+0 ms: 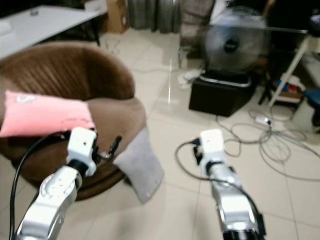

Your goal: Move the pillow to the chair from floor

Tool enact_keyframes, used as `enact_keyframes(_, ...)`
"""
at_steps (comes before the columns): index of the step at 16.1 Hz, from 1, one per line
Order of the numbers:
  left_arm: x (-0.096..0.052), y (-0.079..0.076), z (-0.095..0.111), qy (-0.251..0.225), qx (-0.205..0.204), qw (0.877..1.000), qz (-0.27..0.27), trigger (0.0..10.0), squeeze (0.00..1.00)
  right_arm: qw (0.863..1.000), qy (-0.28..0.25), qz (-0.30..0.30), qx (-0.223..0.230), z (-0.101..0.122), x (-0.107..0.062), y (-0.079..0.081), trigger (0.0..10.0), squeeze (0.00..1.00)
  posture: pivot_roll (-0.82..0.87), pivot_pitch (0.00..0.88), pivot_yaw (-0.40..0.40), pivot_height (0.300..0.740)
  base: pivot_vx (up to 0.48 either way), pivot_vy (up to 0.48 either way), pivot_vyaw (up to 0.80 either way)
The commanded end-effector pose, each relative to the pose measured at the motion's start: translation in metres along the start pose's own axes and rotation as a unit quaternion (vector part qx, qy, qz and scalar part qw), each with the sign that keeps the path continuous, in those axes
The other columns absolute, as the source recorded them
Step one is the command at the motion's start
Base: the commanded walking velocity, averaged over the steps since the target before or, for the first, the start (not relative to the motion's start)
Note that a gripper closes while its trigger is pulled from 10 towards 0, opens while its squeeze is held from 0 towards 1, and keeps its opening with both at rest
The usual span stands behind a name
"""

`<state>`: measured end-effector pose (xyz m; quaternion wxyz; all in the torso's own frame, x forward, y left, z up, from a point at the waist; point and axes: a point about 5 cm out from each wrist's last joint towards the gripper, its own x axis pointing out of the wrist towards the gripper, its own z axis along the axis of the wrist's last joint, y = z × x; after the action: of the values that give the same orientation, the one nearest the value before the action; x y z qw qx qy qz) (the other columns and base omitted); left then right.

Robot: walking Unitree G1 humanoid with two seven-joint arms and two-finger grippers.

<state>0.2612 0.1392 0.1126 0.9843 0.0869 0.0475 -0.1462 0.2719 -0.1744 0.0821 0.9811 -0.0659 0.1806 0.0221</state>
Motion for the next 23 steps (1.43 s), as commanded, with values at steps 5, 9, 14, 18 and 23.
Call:
enact_keyframes(5, 0.0003, 0.0080, -0.0020, 0.007, 0.003, 1.000, 0.008, 10.0, 0.00, 1.000, -0.008, 0.008, 0.019, 0.0028, -0.0019, 0.0054, 10.0, 0.00, -0.04, 0.000, 0.062, 0.740, 0.000, 0.480, -0.57)
enact_keyframes(9, 0.0013, 0.0077, -0.0020, 0.008, 0.004, 1.000, 0.004, 10.0, 0.00, 1.000, -0.007, 0.005, 0.024, 0.0018, -0.0030, 0.0050, 10.0, 0.00, -0.04, 0.000, 0.062, 0.740, 0.000, 0.480, -0.74)
enact_keyframes(14, 0.0023, 0.0084, -0.0020, 0.009, 0.005, 1.000, 0.003, 10.0, 0.00, 1.000, -0.007, 0.002, 0.026, 0.0019, -0.0028, 0.0049, 10.0, 0.00, -0.05, 0.000, 0.069, 0.740, 0.000, 0.480, -0.74)
enact_keyframes(18, 0.0024, 0.0081, -0.0010, 0.005, 0.023, 1.000, 0.002, 10.0, 0.00, 1.000, -0.006, 0.001, 0.027, 0.0010, -0.0030, 0.0053, 10.0, 0.00, -0.05, 0.000, 0.071, 0.740, 0.000, 0.058, -0.73)
enact_keyframes(23, 0.0038, 0.0136, -0.0003, 0.001, 0.002, 1.000, 0.028, 10.0, 0.00, 1.000, -0.002, 0.007, 0.003, 0.0002, -0.0013, 0.0075, 10.0, 0.00, -0.05, 0.000, 0.071, 0.740, 0.000, -0.288, -0.08)
